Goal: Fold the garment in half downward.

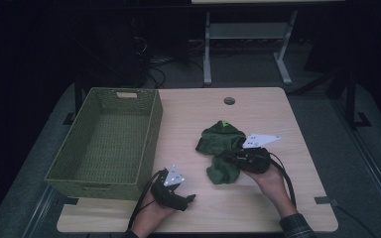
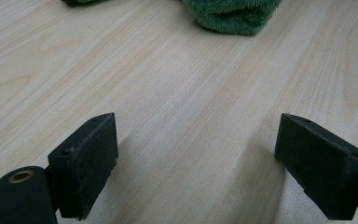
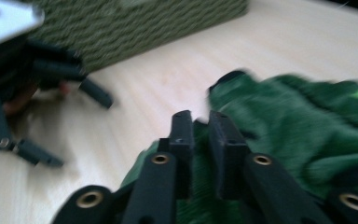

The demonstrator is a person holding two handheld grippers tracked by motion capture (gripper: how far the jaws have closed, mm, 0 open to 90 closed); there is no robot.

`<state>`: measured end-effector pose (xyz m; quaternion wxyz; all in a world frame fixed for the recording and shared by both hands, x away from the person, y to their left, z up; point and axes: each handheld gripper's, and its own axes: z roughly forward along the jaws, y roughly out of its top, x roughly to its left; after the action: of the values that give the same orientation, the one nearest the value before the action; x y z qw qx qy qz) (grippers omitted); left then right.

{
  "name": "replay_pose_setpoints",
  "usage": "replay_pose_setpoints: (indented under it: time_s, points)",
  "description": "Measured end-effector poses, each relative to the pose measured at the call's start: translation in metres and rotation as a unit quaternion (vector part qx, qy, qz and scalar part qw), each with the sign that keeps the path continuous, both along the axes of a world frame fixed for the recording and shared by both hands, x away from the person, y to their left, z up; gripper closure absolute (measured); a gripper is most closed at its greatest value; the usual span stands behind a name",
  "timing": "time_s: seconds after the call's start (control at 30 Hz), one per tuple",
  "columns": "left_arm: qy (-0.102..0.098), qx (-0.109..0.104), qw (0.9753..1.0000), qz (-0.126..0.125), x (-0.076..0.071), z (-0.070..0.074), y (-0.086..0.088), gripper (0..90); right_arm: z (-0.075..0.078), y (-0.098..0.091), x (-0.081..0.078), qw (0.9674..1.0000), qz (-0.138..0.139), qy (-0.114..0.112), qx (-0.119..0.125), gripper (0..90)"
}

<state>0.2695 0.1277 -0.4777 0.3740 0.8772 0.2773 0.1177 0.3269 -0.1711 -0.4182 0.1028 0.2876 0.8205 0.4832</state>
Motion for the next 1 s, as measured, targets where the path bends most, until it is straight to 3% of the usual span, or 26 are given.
replay_pose_setpoints:
  time_s: [0.13, 0.23, 0.5, 0.6, 0.7, 0.8, 1.0]
  points:
    - [0.0, 0.002, 1.0, -0.001, 0.0, 0.0, 0.0, 12.7, 0.006, -0.005, 0.006, 0.999, -0.043, -0.005, -0.007, 87.3]
    - [0.0, 0.002, 1.0, -0.001, 0.0, 0.0, 0.0, 12.7, -0.001, -0.001, 0.015, 0.9981, -0.054, 0.017, -0.023, 87.3]
    - [0.002, 0.0, 1.0, 0.0, 0.0, 0.0, 0.0, 12.7, -0.022, 0.016, 0.018, 0.9955, -0.011, 0.066, -0.067, 89.8]
    - [0.001, 0.0, 1.0, 0.0, 0.0, 0.0, 0.0, 12.7, -0.029, 0.019, 0.017, 0.994, 0.002, 0.076, -0.079, 89.9]
    - [0.002, 0.0, 1.0, 0.0, 0.0, 0.0, 0.0, 12.7, -0.036, 0.02, 0.018, 0.9914, 0.012, 0.101, -0.082, 90.0]
    - [0.001, 0.001, 1.0, -0.001, 0.0, 0.0, 0.0, 12.7, -0.04, 0.022, 0.018, 0.99, 0.017, 0.1, -0.098, 90.0]
    - [0.001, 0.001, 1.0, -0.002, 0.001, 0.0, -0.001, 12.7, -0.044, 0.022, 0.018, 0.9897, 0.016, 0.107, -0.093, 90.0]
